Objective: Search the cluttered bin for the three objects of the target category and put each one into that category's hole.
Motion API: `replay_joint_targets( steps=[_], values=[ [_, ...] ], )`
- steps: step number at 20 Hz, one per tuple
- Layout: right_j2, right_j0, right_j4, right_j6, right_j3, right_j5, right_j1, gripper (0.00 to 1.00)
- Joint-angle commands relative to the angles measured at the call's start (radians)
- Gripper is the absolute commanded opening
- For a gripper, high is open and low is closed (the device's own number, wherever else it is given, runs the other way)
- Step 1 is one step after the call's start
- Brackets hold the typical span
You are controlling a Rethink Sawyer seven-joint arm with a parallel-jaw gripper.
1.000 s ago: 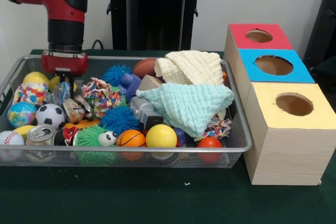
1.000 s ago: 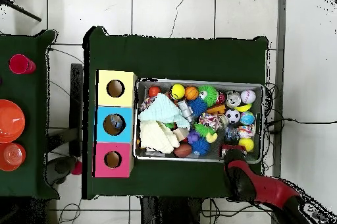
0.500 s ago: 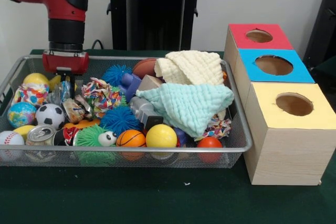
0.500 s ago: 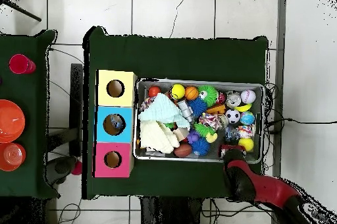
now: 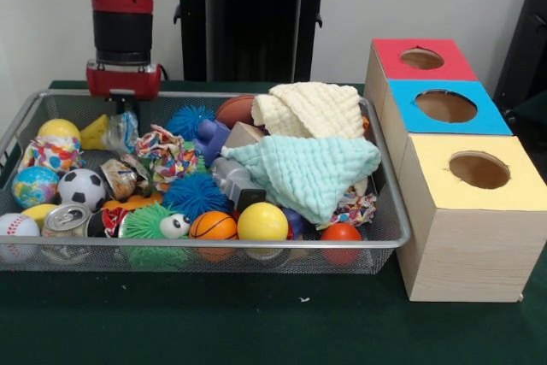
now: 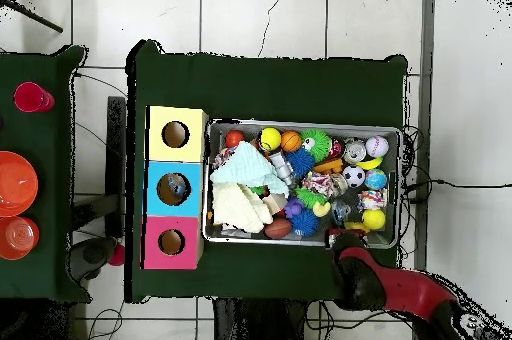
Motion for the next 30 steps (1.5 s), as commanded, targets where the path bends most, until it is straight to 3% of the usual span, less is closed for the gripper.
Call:
replay_joint_targets(
  steps=[1,12,19,26,30],
  values=[
    [0.085,0.022,0.049,0.1,0.109,0.179,-0.183,0.0],
    [0.118,0.001,0.051,0.104,0.13,0.213,-0.209,0.0],
    [0.213,-0.041,0.145,0.142,0.208,0.248,-0.225,0.0],
    [0.275,-0.026,0.239,0.15,0.299,0.274,-0.299,0.0],
    [0.271,0.002,0.277,0.146,0.322,0.289,-0.352,0.0]
  ],
)
